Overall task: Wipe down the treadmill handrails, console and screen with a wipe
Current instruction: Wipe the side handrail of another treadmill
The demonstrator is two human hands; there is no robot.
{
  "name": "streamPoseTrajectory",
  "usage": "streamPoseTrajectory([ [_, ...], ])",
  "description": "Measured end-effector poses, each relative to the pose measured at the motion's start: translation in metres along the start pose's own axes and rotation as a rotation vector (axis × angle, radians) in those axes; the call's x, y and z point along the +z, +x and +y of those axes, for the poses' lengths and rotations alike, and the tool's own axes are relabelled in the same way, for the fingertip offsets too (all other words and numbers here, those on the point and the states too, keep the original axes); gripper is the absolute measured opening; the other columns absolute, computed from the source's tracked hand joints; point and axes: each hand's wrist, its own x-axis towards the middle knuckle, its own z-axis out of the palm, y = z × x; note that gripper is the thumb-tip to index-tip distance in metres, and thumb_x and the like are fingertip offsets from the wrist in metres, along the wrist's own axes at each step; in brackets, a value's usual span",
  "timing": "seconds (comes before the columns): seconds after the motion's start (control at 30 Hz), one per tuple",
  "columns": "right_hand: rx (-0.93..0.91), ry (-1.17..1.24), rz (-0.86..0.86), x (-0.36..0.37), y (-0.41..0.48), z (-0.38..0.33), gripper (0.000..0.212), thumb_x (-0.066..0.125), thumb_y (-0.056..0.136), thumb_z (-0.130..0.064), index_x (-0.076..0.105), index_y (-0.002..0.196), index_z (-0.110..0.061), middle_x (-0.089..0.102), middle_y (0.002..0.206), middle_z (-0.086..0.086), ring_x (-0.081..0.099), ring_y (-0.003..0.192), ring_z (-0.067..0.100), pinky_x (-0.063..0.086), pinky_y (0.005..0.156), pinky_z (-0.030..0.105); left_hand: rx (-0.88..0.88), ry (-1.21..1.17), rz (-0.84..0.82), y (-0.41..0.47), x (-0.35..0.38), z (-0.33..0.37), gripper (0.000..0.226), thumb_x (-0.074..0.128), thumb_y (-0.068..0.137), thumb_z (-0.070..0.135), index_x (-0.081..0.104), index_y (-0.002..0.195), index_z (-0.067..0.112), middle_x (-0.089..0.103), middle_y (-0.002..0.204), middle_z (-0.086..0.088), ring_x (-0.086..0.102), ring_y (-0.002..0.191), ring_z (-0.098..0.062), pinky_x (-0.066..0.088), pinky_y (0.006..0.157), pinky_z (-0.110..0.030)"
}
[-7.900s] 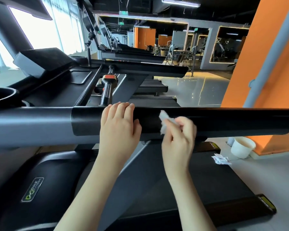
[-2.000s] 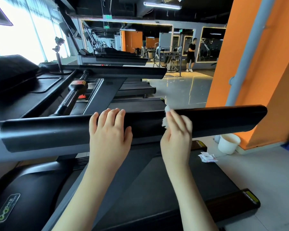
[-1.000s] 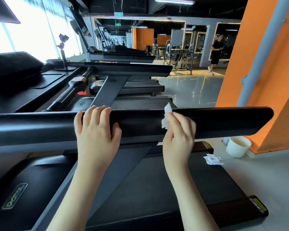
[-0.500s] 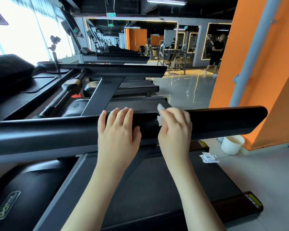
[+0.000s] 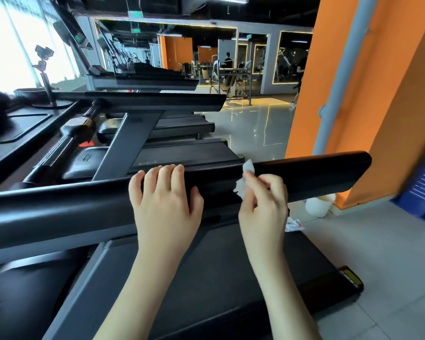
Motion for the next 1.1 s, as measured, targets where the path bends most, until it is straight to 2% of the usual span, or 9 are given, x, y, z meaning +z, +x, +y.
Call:
streamPoseTrajectory([
  [0.1, 0.085, 0.031, 0.099, -0.001, -0.009, 0.005, 0.024, 0.056, 0.084, 0.005, 0.073, 0.101, -0.001, 0.061, 0.086, 0.009, 0.06, 0.071, 0.028, 0.047, 0.068, 0.028, 0.006, 0.002, 0.011, -0.001, 0.001, 0.0, 0.038, 0.048, 0.084, 0.027, 0.065, 0.105, 0.0, 0.067, 0.102, -0.012, 0.061, 0.094, -0.036, 0.032, 0.098, -0.047],
  [0.2, 0.097, 0.07, 0.097, 0.005, -0.029, -0.006, 0.02, 0.061, 0.082, 0.008, 0.074, 0.094, -0.001, 0.062, 0.083, 0.007, 0.062, 0.071, 0.025, 0.048, 0.069, 0.024, 0.002, 0.005, 0.018, -0.001, 0.002, 0.001, 0.037, 0.048, 0.084, 0.026, 0.065, 0.104, 0.0, 0.067, 0.101, -0.013, 0.061, 0.094, -0.037, 0.032, 0.097, -0.047],
  [0.3, 0.065, 0.112, 0.079, 0.007, -0.028, 0.0, 0.016, 0.064, 0.082, 0.008, 0.074, 0.092, 0.0, 0.064, 0.086, 0.009, 0.063, 0.073, 0.025, 0.05, 0.069, 0.024, 0.001, 0.006, 0.031, -0.001, 0.003, 0.0, 0.036, 0.049, 0.085, 0.025, 0.065, 0.105, -0.001, 0.067, 0.1, -0.014, 0.06, 0.094, -0.037, 0.032, 0.097, -0.048],
  [0.47, 0.203, 0.048, 0.192, 0.006, -0.032, 0.014, 0.015, 0.065, 0.085, 0.002, 0.075, 0.096, -0.001, 0.066, 0.091, 0.008, 0.062, 0.079, 0.029, 0.05, 0.074, 0.025, 0.016, -0.006, 0.036, -0.003, 0.004, -0.002, 0.035, 0.05, 0.087, 0.025, 0.064, 0.106, -0.001, 0.066, 0.102, -0.015, 0.059, 0.096, -0.038, 0.032, 0.097, -0.049],
  [0.63, 0.12, 0.107, 0.13, 0.011, -0.036, -0.004, 0.018, 0.065, 0.083, 0.008, 0.074, 0.097, 0.002, 0.063, 0.092, 0.011, 0.06, 0.082, 0.022, 0.048, 0.077, 0.022, 0.036, -0.01, 0.037, -0.003, 0.004, -0.004, 0.033, 0.051, 0.088, 0.025, 0.064, 0.106, 0.0, 0.066, 0.104, -0.014, 0.059, 0.096, -0.037, 0.031, 0.097, -0.048],
  [0.77, 0.154, 0.088, 0.191, 0.009, -0.007, 0.006, 0.02, 0.061, 0.087, 0.004, 0.073, 0.103, -0.001, 0.061, 0.095, 0.013, 0.059, 0.082, 0.029, 0.047, 0.077, 0.026, 0.065, 0.001, 0.017, -0.003, 0.005, -0.006, 0.035, 0.049, 0.09, 0.026, 0.065, 0.112, 0.004, 0.066, 0.106, -0.013, 0.059, 0.098, -0.037, 0.032, 0.097, -0.049],
  [0.93, 0.094, -0.006, 0.165, 0.016, -0.006, -0.003, 0.023, 0.057, 0.089, 0.007, 0.071, 0.106, 0.001, 0.062, 0.098, 0.013, 0.05, 0.088, 0.027, 0.038, 0.084, 0.017, 0.08, 0.019, 0.007, -0.004, 0.004, -0.007, 0.037, 0.046, 0.092, 0.027, 0.066, 0.115, 0.008, 0.066, 0.107, -0.013, 0.059, 0.099, -0.036, 0.034, 0.097, -0.05],
  [1.03, -0.015, -0.003, 0.081, 0.014, 0.0, -0.009, 0.022, 0.055, 0.089, 0.007, 0.072, 0.1, -0.001, 0.062, 0.092, 0.011, 0.047, 0.082, 0.026, 0.043, 0.075, 0.027, 0.08, 0.028, 0.016, -0.003, 0.005, -0.006, 0.037, 0.045, 0.091, 0.027, 0.066, 0.115, 0.007, 0.066, 0.106, -0.013, 0.059, 0.099, -0.036, 0.035, 0.096, -0.05],
  [1.1, -0.03, -0.027, 0.078, 0.012, 0.016, -0.004, 0.025, 0.049, 0.091, -0.004, 0.074, 0.094, -0.003, 0.062, 0.085, 0.009, 0.049, 0.075, 0.03, 0.045, 0.068, 0.037, 0.08, 0.03, 0.027, -0.004, 0.006, -0.006, 0.036, 0.045, 0.091, 0.026, 0.066, 0.114, 0.007, 0.066, 0.106, -0.013, 0.059, 0.099, -0.037, 0.035, 0.096, -0.05],
])
